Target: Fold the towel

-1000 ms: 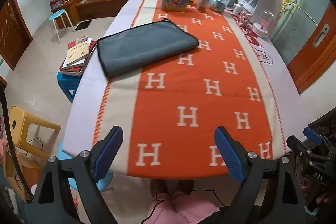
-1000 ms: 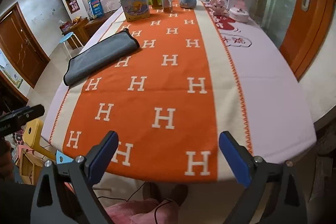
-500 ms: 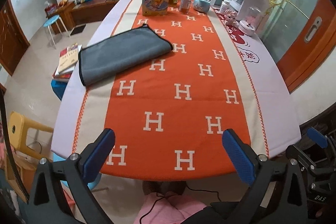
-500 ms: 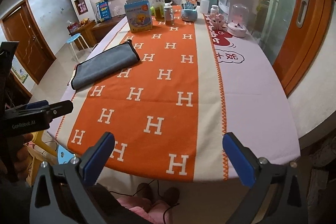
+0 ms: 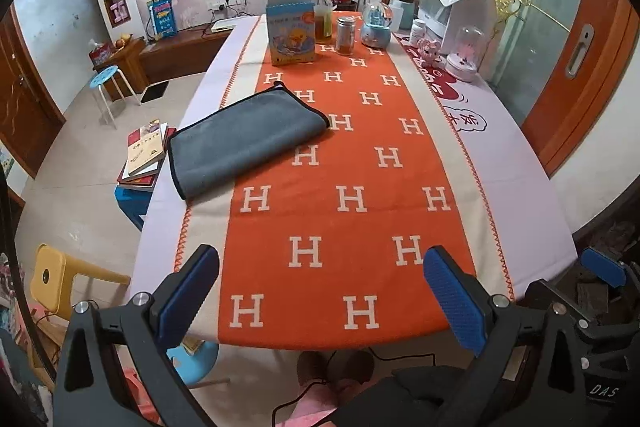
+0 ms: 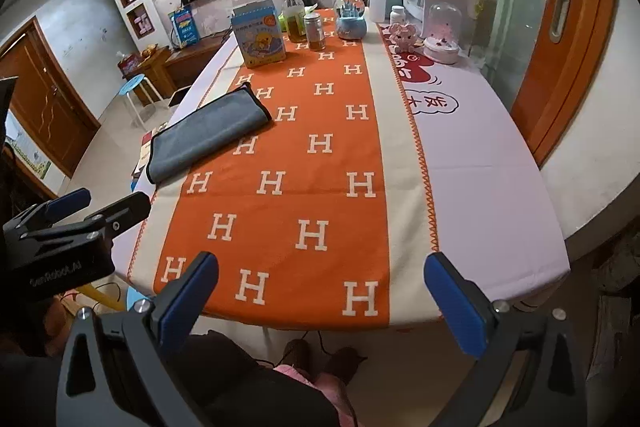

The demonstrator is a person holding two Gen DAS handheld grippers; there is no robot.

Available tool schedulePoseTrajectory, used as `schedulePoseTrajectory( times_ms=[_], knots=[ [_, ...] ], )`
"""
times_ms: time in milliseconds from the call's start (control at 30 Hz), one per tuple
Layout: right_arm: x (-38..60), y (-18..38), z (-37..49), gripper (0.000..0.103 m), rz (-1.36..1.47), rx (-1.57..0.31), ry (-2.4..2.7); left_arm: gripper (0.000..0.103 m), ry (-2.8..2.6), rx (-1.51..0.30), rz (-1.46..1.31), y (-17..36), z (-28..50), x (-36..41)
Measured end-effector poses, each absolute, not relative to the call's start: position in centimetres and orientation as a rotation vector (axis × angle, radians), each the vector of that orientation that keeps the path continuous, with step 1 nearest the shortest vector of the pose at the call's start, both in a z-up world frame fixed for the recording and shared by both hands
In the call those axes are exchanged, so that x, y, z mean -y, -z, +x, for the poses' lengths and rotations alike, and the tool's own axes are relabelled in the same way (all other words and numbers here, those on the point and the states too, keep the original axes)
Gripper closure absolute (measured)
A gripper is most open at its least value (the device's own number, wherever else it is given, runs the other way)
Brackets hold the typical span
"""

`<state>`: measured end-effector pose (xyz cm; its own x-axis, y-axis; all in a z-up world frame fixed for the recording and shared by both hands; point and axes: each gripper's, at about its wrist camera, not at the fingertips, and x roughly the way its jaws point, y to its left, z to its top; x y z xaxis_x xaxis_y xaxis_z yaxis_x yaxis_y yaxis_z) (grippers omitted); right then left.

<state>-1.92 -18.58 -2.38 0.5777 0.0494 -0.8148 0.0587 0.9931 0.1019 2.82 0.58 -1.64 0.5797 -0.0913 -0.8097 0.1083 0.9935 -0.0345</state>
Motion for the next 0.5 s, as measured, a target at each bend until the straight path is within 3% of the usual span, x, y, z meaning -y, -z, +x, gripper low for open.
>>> schedulePoseTrajectory(
  times_ms=[500],
  knots=[
    [17.8, 2.8, -3.2, 0.0, 0.135, -0.959, 0.143, 0.001, 0.084, -0.892, 0.016, 1.5, 1.0, -1.7]
  ],
)
